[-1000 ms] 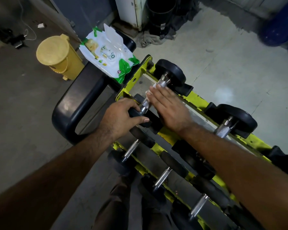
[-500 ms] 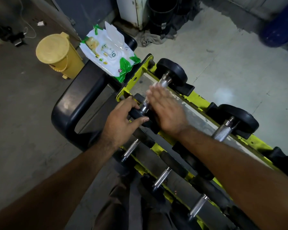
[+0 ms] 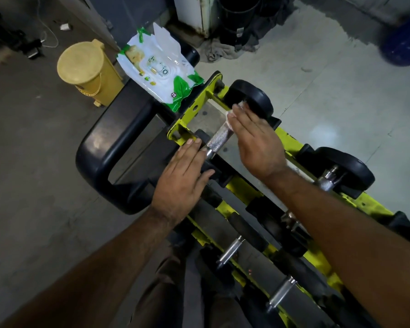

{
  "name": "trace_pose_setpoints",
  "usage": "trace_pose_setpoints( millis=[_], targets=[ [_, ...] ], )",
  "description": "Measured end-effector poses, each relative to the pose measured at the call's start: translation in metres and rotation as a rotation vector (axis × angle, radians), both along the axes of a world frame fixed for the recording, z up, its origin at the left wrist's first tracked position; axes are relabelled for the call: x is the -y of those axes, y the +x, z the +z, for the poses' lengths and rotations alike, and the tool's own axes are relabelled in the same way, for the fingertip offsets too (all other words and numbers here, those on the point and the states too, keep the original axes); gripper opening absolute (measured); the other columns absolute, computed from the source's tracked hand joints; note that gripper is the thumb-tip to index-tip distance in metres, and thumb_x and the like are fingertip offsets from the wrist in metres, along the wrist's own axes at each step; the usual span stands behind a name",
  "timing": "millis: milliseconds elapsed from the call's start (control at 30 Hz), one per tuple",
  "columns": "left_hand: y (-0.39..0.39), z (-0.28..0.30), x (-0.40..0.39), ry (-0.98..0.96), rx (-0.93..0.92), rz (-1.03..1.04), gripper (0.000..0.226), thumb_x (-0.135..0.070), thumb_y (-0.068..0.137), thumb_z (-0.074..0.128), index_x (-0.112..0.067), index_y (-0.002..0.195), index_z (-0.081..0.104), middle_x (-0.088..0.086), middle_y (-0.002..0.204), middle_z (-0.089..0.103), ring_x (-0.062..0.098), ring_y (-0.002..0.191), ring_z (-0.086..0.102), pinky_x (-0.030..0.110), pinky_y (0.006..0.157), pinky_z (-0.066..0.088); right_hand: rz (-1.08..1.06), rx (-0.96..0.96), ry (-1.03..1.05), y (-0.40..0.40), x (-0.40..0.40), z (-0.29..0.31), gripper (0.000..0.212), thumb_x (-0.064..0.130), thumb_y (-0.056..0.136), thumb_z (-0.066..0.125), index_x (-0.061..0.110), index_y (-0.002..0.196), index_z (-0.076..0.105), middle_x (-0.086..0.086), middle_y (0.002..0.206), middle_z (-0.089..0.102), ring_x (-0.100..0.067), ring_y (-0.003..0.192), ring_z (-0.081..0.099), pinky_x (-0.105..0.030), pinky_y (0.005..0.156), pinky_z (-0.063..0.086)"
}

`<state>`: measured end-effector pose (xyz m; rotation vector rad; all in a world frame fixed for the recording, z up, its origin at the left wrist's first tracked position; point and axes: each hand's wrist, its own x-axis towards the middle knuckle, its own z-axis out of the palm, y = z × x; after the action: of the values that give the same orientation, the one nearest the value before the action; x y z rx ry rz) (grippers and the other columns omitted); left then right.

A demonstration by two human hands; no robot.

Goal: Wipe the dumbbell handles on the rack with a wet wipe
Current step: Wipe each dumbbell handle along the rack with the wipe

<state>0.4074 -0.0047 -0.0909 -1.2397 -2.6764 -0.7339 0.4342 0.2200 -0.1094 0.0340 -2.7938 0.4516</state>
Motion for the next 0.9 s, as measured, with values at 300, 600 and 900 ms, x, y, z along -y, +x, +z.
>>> trace_pose_setpoints(
  millis=[300, 600, 900],
  targets=[
    [0.008, -0.003, -0.005, 0.128, 0.115, 0.103, 0.052, -0.036, 0.101, 0.051, 0.004, 0.135, 0.050, 0.018, 0.149, 0.045, 0.029, 0.144, 0.035, 0.038, 0.119, 0.030, 0.033, 0.006, 0.048, 0.005, -0.003, 0.000, 0.060, -0.001, 0.093, 0.052, 0.004, 0.151, 0.039, -0.016, 0.157, 0.038, -0.032, 0.148, 0.032, -0.049, 0.119, 0.031],
    [0.007, -0.007, -0.006, 0.146, 0.070, 0.096, 0.052, -0.038, 0.103, 0.048, 0.006, 0.130, 0.054, 0.020, 0.145, 0.049, 0.031, 0.142, 0.038, 0.042, 0.116, 0.035, 0.136, 0.004, 0.060, 0.012, 0.000, -0.001, 0.057, -0.001, 0.093, 0.049, 0.002, 0.150, 0.041, -0.017, 0.157, 0.038, -0.031, 0.149, 0.030, -0.044, 0.123, 0.024],
    [0.008, -0.005, -0.005, 0.142, 0.079, 0.096, 0.050, -0.037, 0.100, 0.052, 0.004, 0.128, 0.056, 0.018, 0.144, 0.050, 0.030, 0.142, 0.039, 0.040, 0.117, 0.034, 0.150, 0.065, 0.085, 0.010, 0.001, 0.006, 0.057, 0.005, 0.095, 0.042, 0.005, 0.152, 0.039, -0.016, 0.158, 0.037, -0.030, 0.149, 0.029, -0.048, 0.121, 0.028]
  ],
)
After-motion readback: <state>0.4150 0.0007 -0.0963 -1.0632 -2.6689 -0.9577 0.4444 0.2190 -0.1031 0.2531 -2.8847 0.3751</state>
